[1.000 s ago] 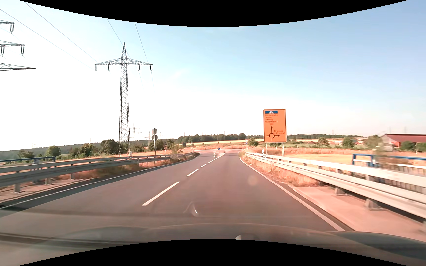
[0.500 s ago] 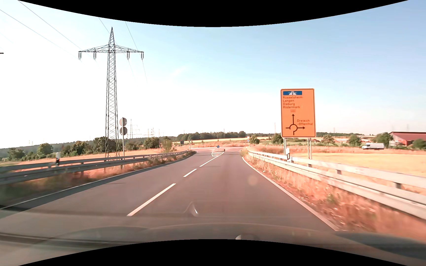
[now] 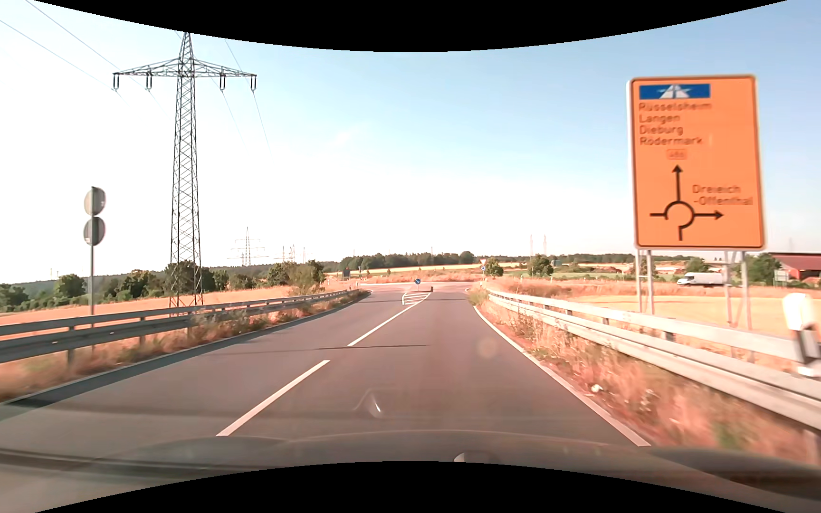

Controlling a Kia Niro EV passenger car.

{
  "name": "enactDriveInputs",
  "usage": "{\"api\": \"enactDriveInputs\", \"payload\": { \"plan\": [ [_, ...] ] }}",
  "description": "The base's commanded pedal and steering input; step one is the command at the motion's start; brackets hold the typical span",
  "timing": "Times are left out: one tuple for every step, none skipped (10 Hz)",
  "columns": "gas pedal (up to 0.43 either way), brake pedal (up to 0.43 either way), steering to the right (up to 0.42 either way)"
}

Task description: Follow the waypoints while adhering to traffic rules and regulations

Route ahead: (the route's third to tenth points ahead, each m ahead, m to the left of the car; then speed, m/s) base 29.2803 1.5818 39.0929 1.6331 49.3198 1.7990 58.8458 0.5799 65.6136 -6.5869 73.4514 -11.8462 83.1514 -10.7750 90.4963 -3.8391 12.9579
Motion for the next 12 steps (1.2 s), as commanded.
{"api": "enactDriveInputs", "payload": {
  "plan": [
    [0.0,0.201,-0.004],
    [0.0,0.201,-0.003],
    [0.0,0.201,-0.003],
    [0.0,0.201,-0.003],
    [0.0,0.201,-0.003],
    [0.0,0.201,0.0],
    [0.0,0.201,0.003],
    [0.0,0.207,0.005],
    [0.0,0.207,0.005],
    [0.0,0.207,0.005],
    [0.0,0.207,0.005],
    [0.0,0.207,0.005]
  ]
}}
